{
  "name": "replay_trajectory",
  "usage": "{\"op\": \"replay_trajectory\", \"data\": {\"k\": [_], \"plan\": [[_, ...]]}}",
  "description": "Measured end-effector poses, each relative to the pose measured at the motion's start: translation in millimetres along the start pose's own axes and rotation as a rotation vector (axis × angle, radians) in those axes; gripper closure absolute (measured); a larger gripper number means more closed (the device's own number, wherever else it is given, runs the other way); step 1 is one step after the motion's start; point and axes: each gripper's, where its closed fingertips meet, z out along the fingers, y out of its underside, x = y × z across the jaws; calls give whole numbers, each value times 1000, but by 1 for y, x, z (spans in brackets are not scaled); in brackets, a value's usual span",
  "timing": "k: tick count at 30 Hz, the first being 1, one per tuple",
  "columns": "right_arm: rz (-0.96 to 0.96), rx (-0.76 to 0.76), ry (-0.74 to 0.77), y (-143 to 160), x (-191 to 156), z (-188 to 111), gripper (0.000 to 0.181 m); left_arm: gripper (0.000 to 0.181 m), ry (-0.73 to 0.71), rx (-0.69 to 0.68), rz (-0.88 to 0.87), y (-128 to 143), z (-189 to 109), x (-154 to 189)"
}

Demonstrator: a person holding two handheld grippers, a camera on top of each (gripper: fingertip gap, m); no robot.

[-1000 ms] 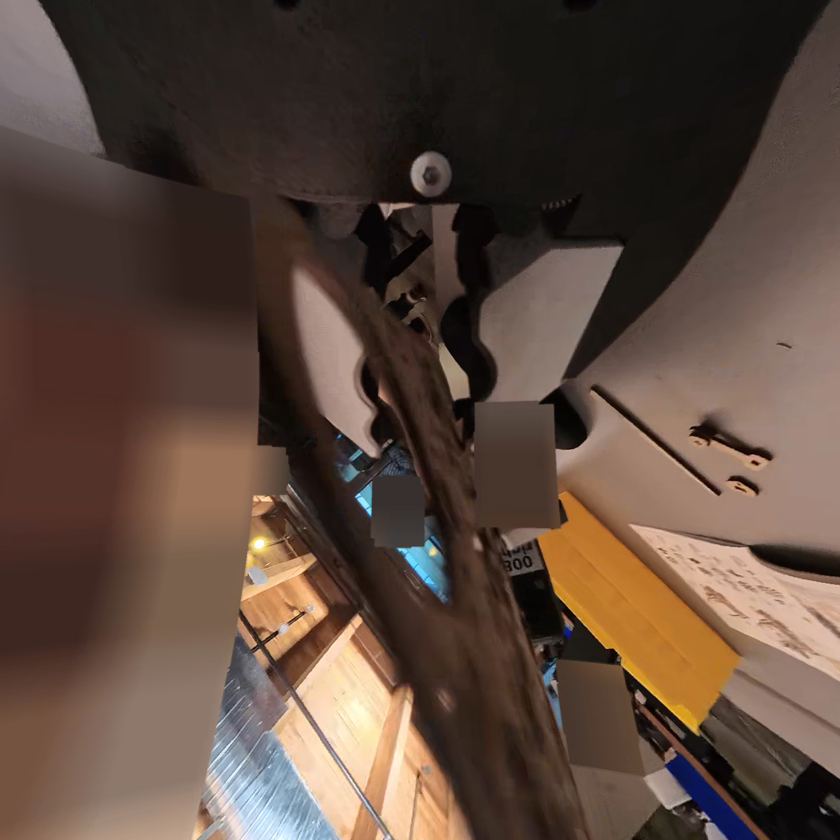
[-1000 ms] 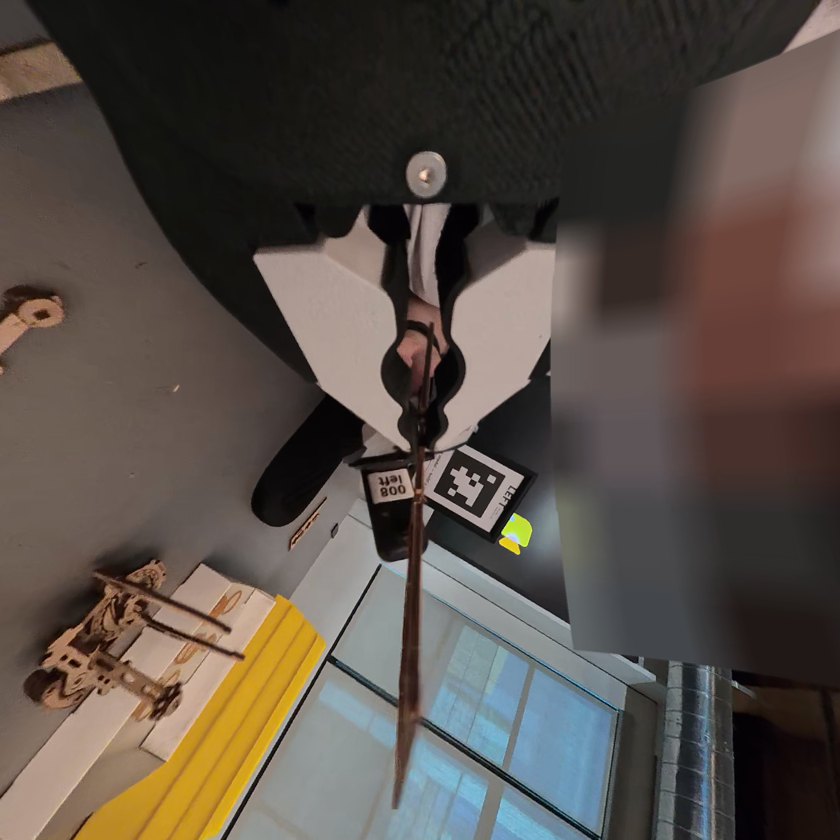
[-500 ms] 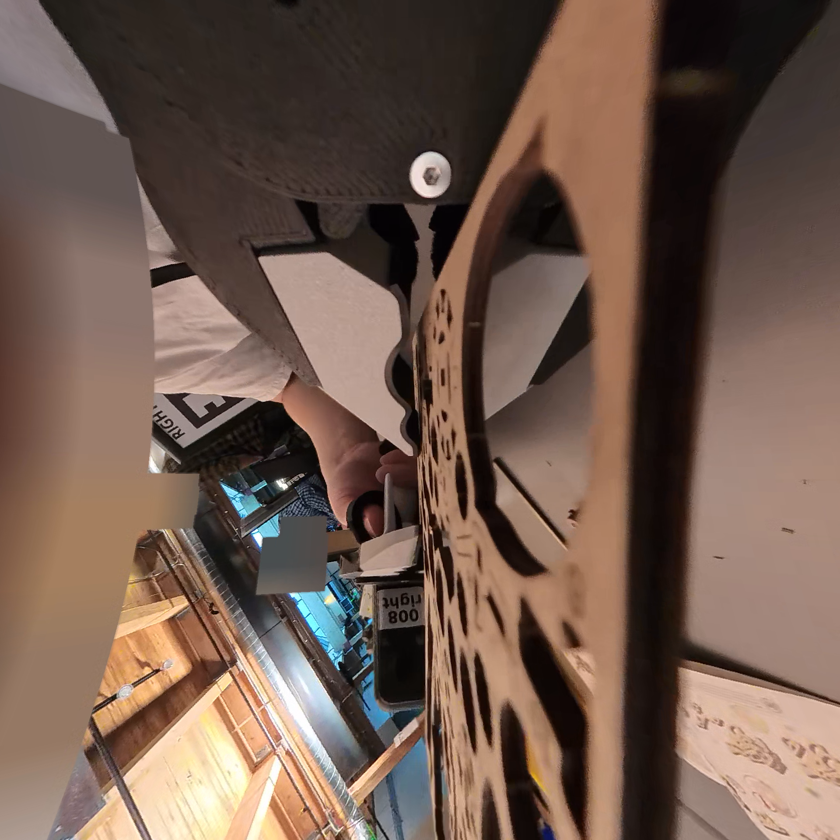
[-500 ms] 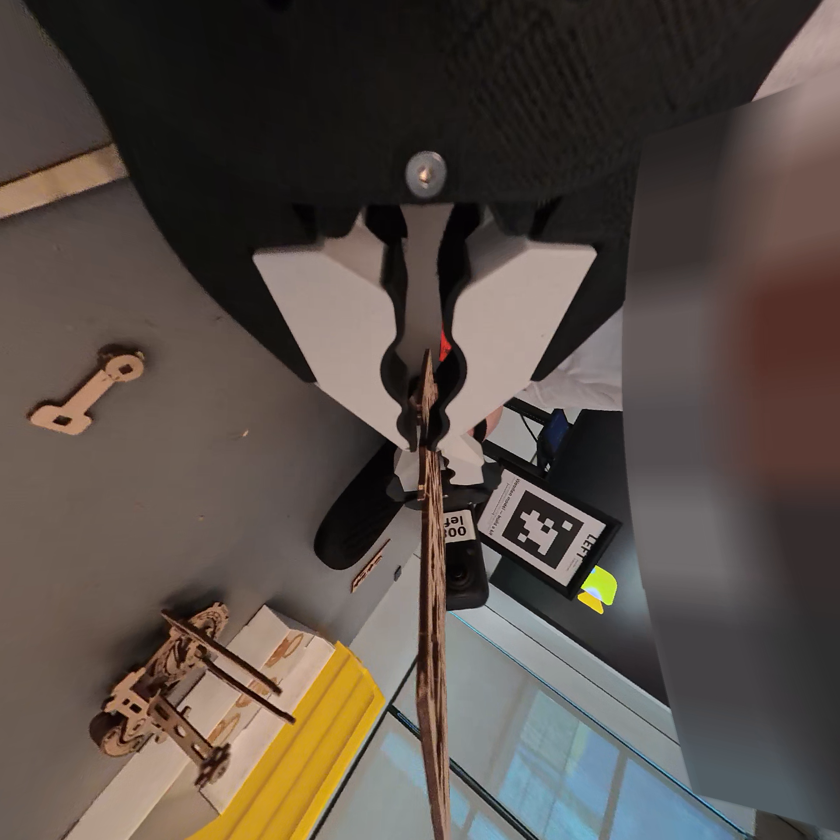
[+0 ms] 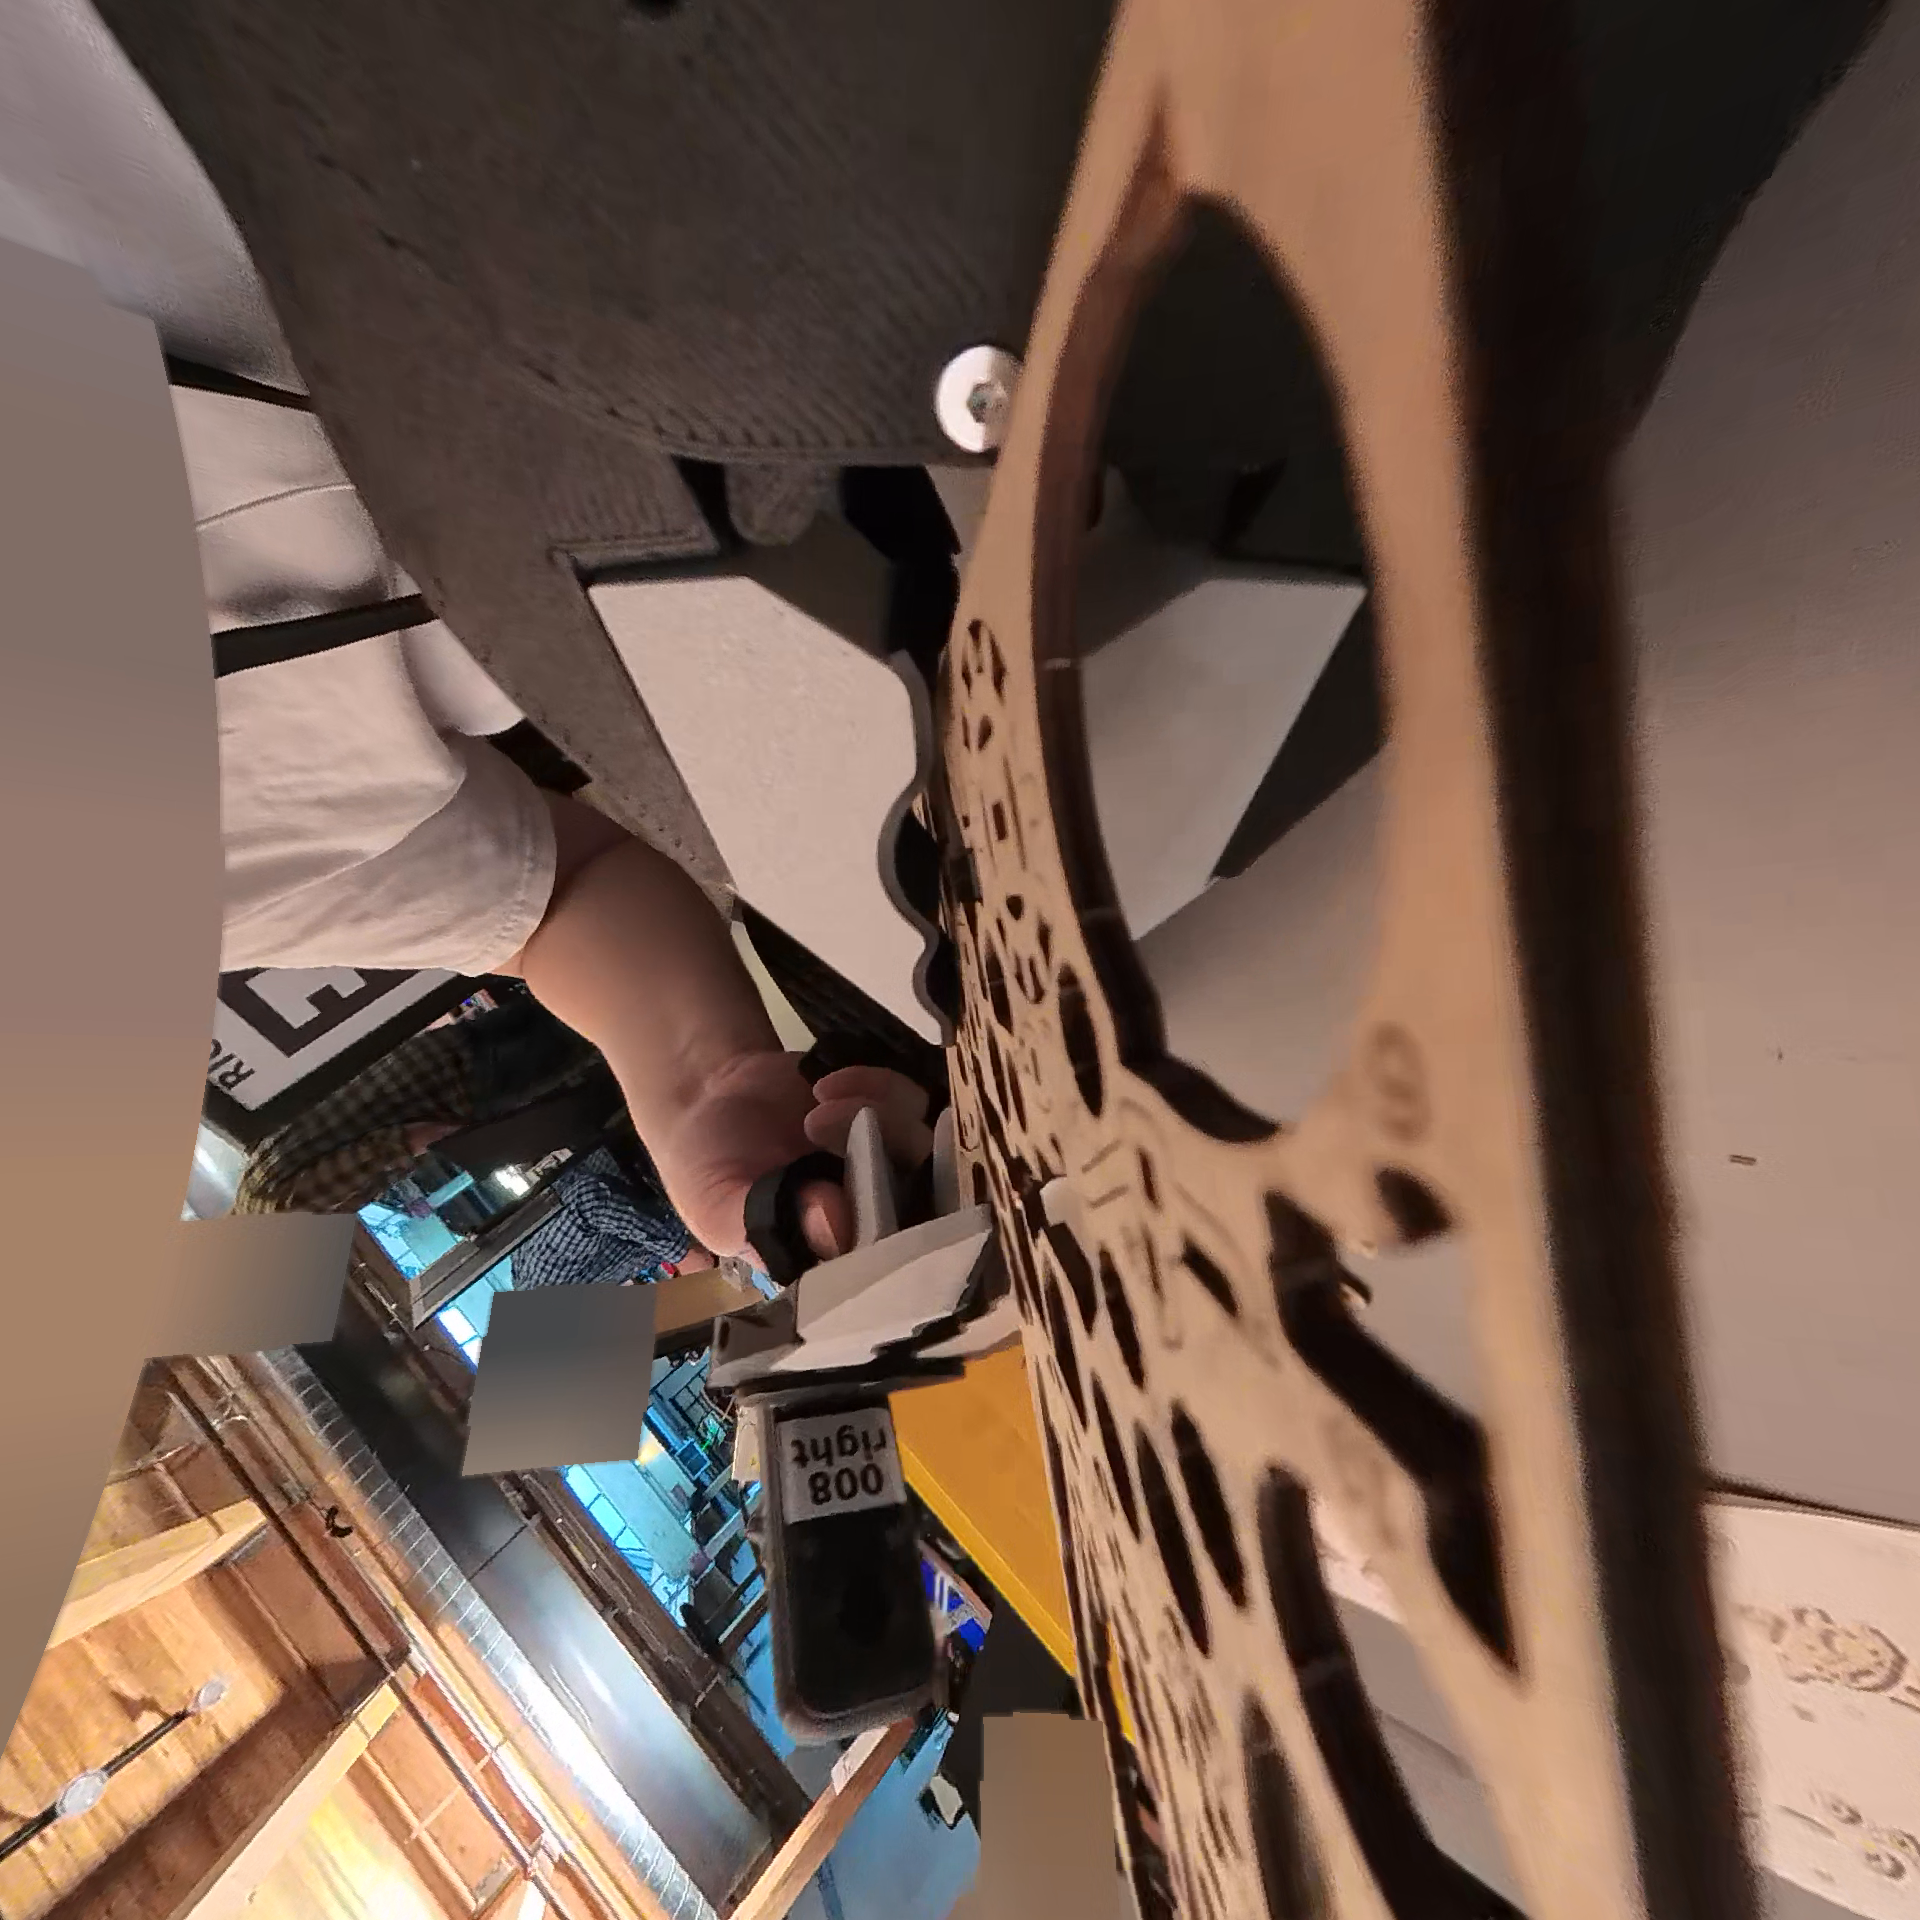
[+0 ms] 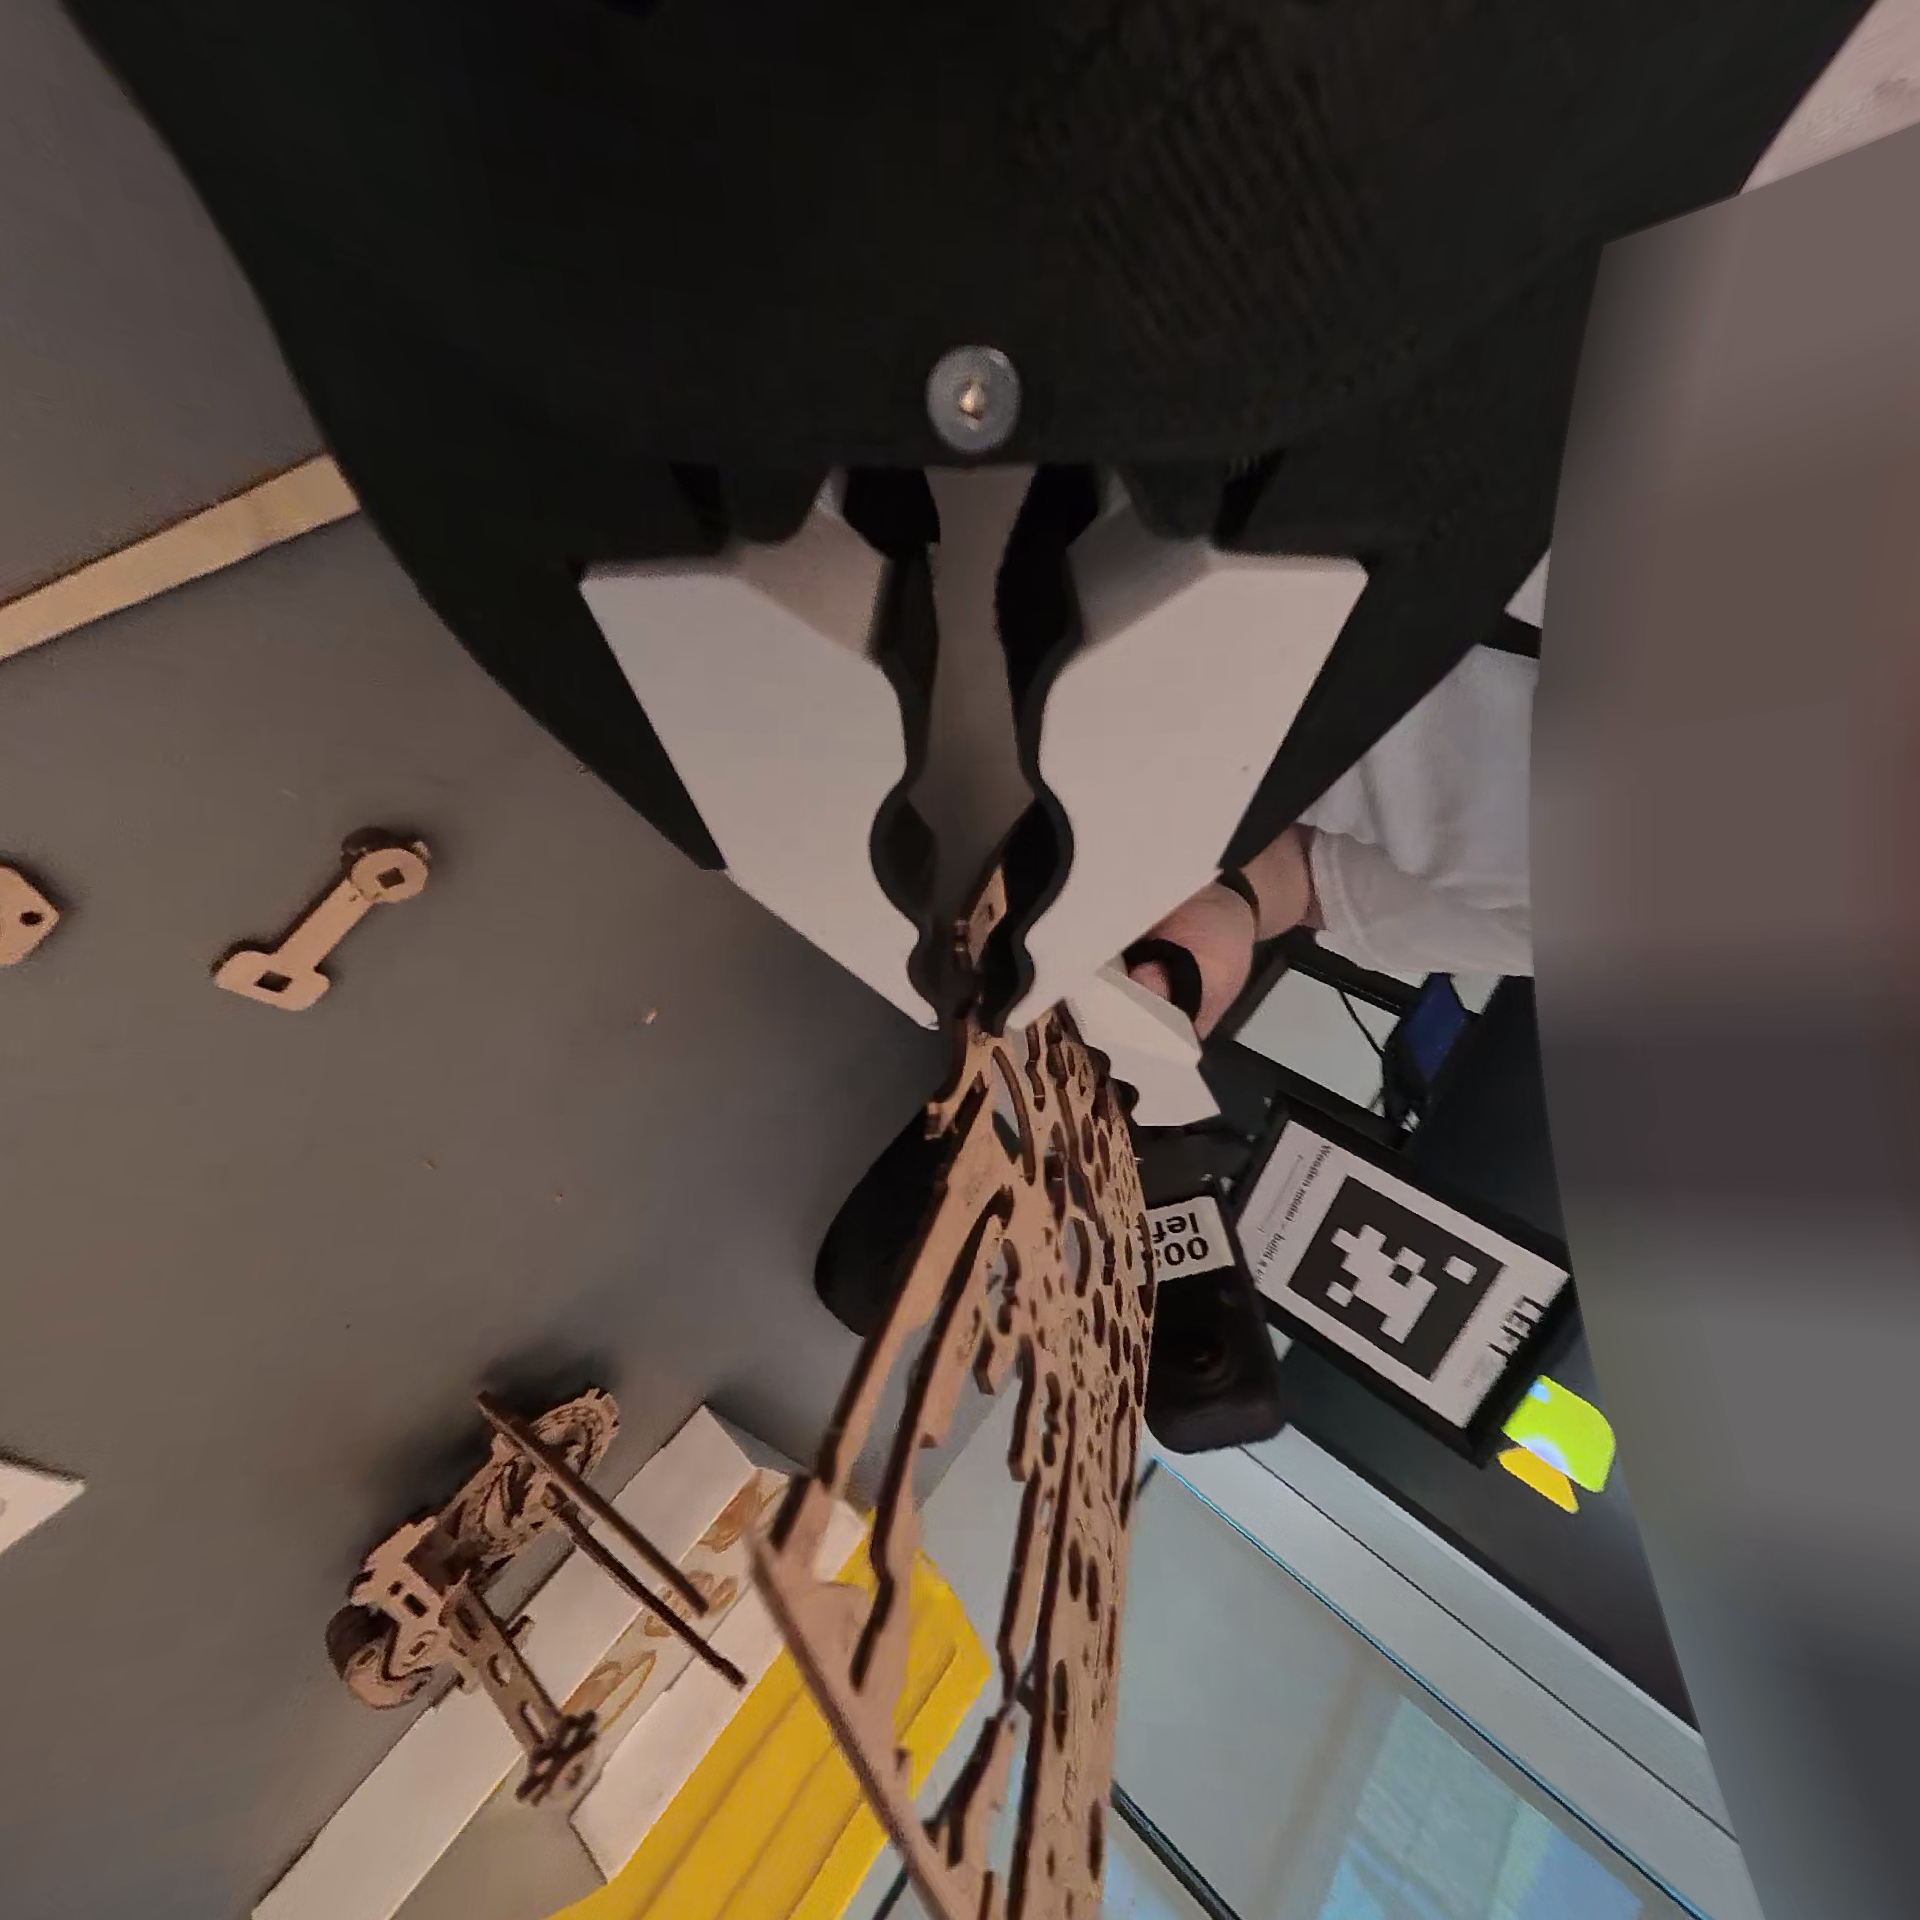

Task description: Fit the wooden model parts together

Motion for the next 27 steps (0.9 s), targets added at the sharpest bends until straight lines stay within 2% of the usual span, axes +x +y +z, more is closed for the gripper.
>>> {"op": "replay_trajectory", "data": {"k": [11, 15, 16, 18, 19, 20, 22, 24, 27], "plan": [[-159, -65, 104, 5, 2, 3, 177, 180, -36, -16, 45, 4, -2, 0], [-152, -55, 50, 0, -5, 2, 174, 181, -20, 1, 15, 2, -3, 0], [-132, -63, 38, 0, -6, 2, 172, 174, -17, 2, 13, 1, -3, 0], [-138, -93, 36, 2, -7, 1, 166, 181, -22, -4, 15, 1, -2, -1], [-161, -111, 33, 2, -10, -1, 164, 175, -19, -5, 8, 1, -2, 0], [-210, -125, 34, -1, -14, -6, 164, 181, -15, -6, -4, 1, -2, -1], [-390, -140, 130, -9, -7, -24, 167, 180, -14, -6, -21, 1, -6, -2], [-491, -119, 260, -21, 8, -40, 168, 181, -11, -36, -54, 4, -8, -6], [-412, -115, 144, -16, -1, -30, 166, 181, 23, -61, -89, 7, -7, -4]]}}
